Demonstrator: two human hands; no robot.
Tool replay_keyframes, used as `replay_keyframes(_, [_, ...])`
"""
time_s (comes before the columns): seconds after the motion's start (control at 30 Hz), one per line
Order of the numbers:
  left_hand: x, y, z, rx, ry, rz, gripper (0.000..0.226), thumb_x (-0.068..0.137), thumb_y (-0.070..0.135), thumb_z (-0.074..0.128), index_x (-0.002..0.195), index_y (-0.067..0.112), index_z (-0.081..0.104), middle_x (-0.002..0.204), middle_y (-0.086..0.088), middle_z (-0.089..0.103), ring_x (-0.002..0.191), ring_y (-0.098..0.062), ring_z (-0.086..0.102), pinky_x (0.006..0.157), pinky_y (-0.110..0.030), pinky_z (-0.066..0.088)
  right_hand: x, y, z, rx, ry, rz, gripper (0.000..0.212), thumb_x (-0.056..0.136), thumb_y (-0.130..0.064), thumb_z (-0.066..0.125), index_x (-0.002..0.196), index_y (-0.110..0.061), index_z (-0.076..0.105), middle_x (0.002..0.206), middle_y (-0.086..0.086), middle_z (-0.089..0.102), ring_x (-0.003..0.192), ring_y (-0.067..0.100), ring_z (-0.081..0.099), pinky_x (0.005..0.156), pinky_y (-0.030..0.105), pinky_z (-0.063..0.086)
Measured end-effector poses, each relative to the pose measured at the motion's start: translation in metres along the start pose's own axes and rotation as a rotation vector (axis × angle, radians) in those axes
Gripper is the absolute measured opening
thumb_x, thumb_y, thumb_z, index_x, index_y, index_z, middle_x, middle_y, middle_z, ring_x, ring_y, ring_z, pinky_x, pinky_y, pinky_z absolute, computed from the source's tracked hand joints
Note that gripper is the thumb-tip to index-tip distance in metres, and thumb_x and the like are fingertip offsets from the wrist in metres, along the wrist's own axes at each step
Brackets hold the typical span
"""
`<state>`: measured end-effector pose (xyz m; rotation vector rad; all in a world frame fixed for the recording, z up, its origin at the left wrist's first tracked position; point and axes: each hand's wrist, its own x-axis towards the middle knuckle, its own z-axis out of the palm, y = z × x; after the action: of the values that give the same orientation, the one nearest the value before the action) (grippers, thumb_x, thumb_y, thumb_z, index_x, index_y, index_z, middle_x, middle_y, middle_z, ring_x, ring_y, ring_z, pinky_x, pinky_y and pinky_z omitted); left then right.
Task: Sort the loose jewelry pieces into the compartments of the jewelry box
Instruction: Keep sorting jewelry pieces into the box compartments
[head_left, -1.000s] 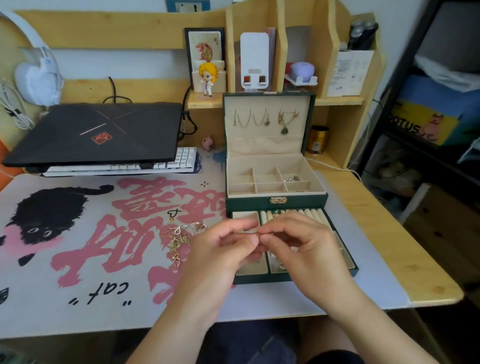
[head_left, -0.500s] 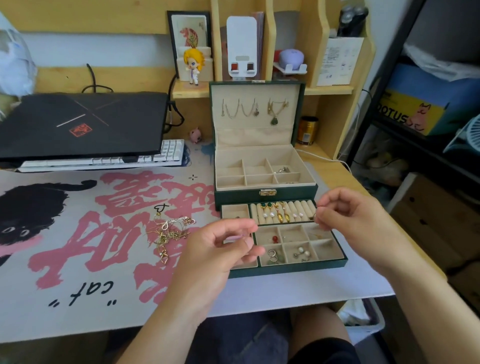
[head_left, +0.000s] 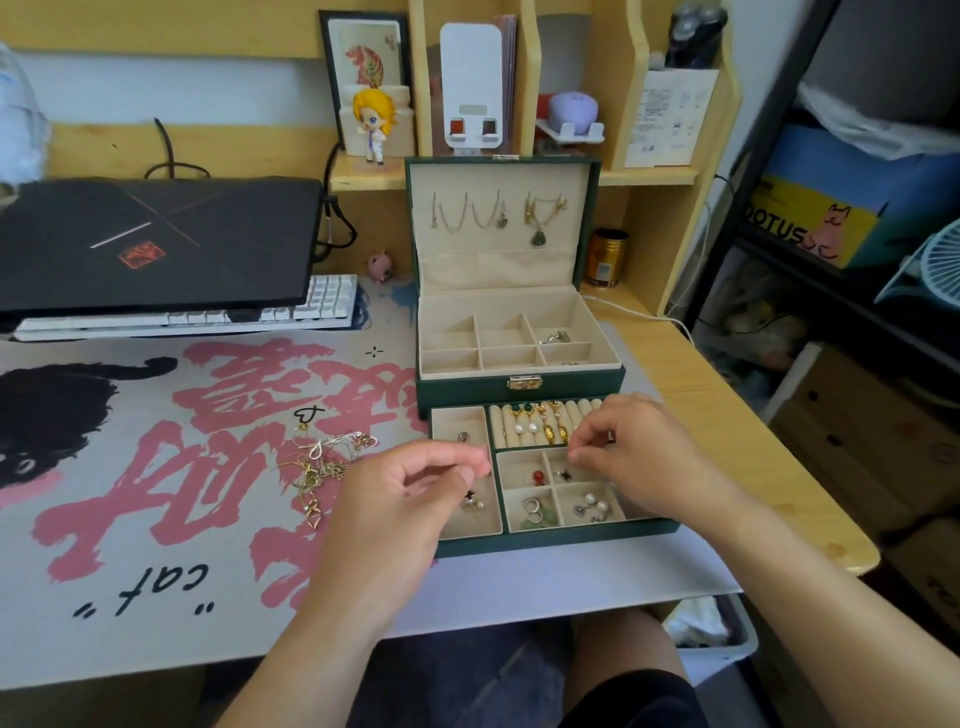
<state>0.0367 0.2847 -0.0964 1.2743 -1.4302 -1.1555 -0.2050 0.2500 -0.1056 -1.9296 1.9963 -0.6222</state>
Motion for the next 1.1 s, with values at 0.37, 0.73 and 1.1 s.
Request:
replay_keyframes(0.37, [0.023, 0.025, 0.026, 0.001, -0.256, 0.019, 0.015, 0.096, 0.001, 0.064, 0.096, 0.01, 0.053, 0.084, -0.003, 0.081, 0.08, -0.014, 0.077, 0.079, -0.029, 0.057, -0.026, -0.029, -0.05, 0.417, -0.068, -0.114, 0.015, 0.092, -0.022, 0.07, 0.103, -0.026, 0.078, 0.093, -0.012, 0.077, 0.089, 0.003, 0.069, 0.08, 0.016, 0.054])
replay_keyframes(0.73, [0.043, 0.039, 0.044, 0.149, -0.36, 0.019, 0.024, 0.094, 0.014, 0.072, 0.108, 0.028, 0.059, 0.087, 0.008, 0.081, 0.091, -0.017, 0.076, 0.093, -0.044, 0.058, -0.025, -0.031, -0.05, 0.402, -0.026, -0.128, 0.01, 0.089, -0.01, 0.073, 0.091, -0.018, 0.079, 0.08, -0.005, 0.077, 0.078, 0.007, 0.071, 0.076, 0.019, 0.056])
replay_keyframes(1.1, [0.03, 0.004, 0.009, 0.099, 0.034, 0.06, 0.028, 0.099, 0.008, 0.059, 0.088, 0.03, 0.073, 0.091, 0.016, 0.077, 0.089, -0.003, 0.072, 0.09, -0.039, 0.058, -0.005, 0.009, -0.013, 0.057, -0.087, -0.037, 0.014, 0.09, -0.018, 0.073, 0.088, -0.032, 0.075, 0.087, -0.014, 0.071, 0.084, -0.001, 0.063, 0.075, 0.016, 0.048])
